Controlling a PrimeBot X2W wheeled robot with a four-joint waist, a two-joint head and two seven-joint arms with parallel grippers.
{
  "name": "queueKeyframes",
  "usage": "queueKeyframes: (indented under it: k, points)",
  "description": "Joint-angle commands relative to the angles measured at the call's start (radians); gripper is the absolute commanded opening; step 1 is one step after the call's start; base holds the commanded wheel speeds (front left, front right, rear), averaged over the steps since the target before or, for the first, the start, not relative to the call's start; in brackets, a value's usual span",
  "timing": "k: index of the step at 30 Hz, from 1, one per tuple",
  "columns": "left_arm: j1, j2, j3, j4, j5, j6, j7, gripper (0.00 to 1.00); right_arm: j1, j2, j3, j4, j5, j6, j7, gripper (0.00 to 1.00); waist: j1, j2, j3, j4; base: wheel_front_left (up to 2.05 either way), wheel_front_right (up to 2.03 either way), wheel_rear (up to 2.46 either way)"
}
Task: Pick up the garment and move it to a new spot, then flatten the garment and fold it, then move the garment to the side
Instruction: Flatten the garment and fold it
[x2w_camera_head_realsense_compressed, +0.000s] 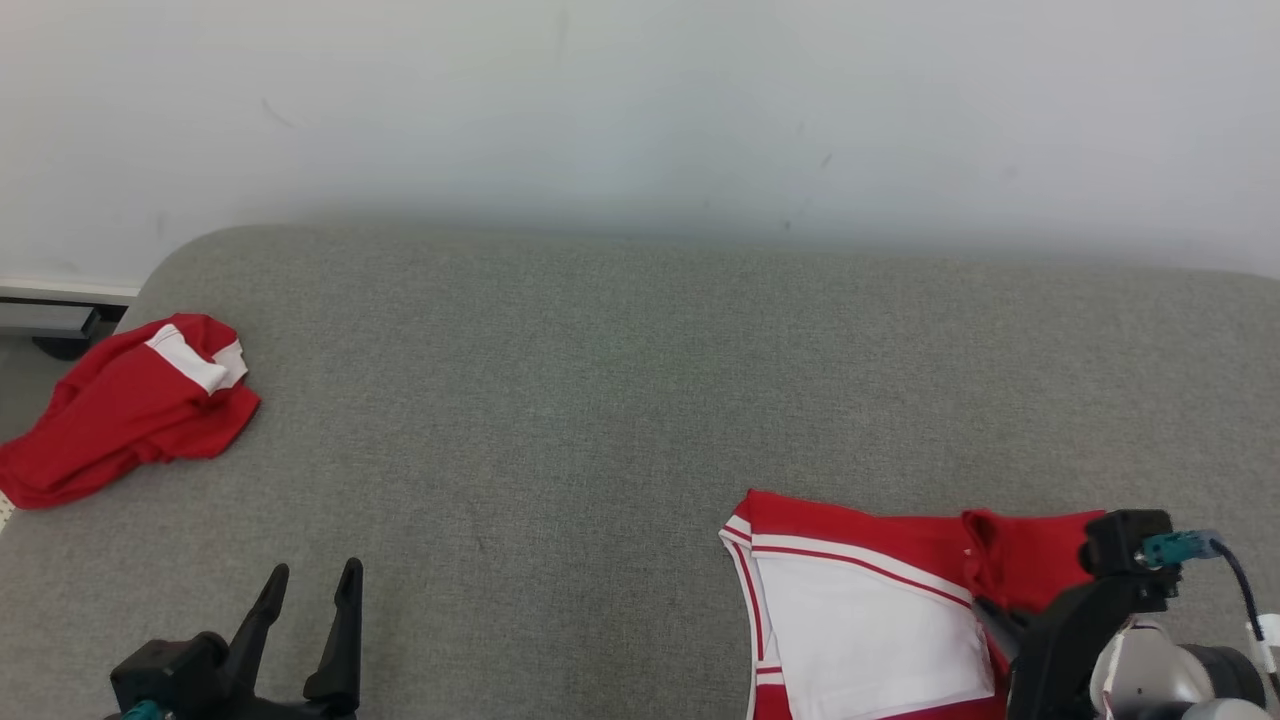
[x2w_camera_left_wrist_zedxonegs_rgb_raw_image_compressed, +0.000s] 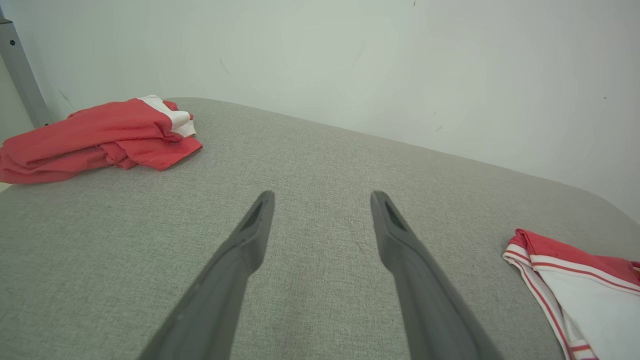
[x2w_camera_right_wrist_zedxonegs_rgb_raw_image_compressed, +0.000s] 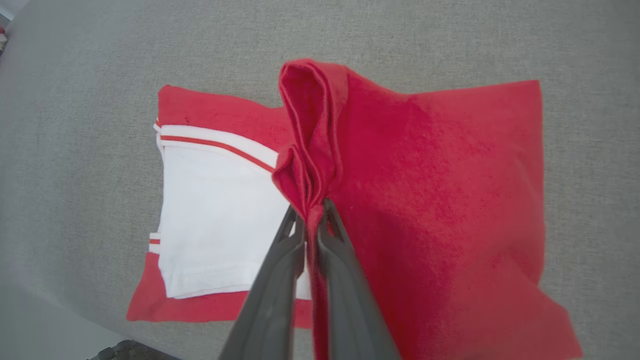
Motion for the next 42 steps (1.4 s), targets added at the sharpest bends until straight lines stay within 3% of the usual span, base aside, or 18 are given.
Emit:
queueKeyframes:
  k: [1, 18, 36, 37, 38, 42]
  points:
    - [-0.008, 0.006, 0.001, 0.003, -0.003, -0.006, -0.005, 1.0, 0.008, -0.005, 0.018, -0.004, 0.027, -0.001, -0.01, 0.0, 0.0001, 0.0, 0.0, 0.002, 0.0, 0.0, 0.0]
    - [-0.032, 0.0, -0.015, 0.015, -0.007, -0.011, -0.006, 1.0, -0.117, -0.005, 0.26, 0.155, 0.16, -0.001, -0.13, 0.0, 0.0001, 0.0, 0.006, 0.034, 0.0, 0.0, 0.0]
    - [-0.042, 0.0, -0.024, 0.027, -0.01, -0.008, -0.012, 1.0, -0.208, -0.005, 0.348, 0.325, 0.162, -0.001, -0.189, 0.0, 0.0001, 0.0, 0.016, 0.063, 0.0, 0.0, 0.0]
    - [-0.042, 0.0, -0.024, 0.027, -0.011, -0.008, -0.012, 1.0, -0.21, -0.005, 0.35, 0.326, 0.161, -0.001, -0.191, 0.33, 0.0001, 0.0, 0.016, 0.062, 0.0, 0.0, 0.0]
    - [-0.042, 0.0, -0.024, 0.026, -0.012, -0.008, -0.013, 1.0, -0.211, -0.005, 0.352, 0.328, 0.159, -0.001, -0.19, 1.0, 0.0001, 0.0, 0.017, 0.061, 0.0, 0.0, 0.0]
    - [-0.042, 0.002, -0.023, 0.025, -0.013, -0.006, -0.014, 1.0, -0.221, -0.005, 0.344, 0.317, 0.176, -0.001, -0.21, 1.0, 0.0001, 0.0, 0.018, 0.055, 0.0, 0.0, 0.0]
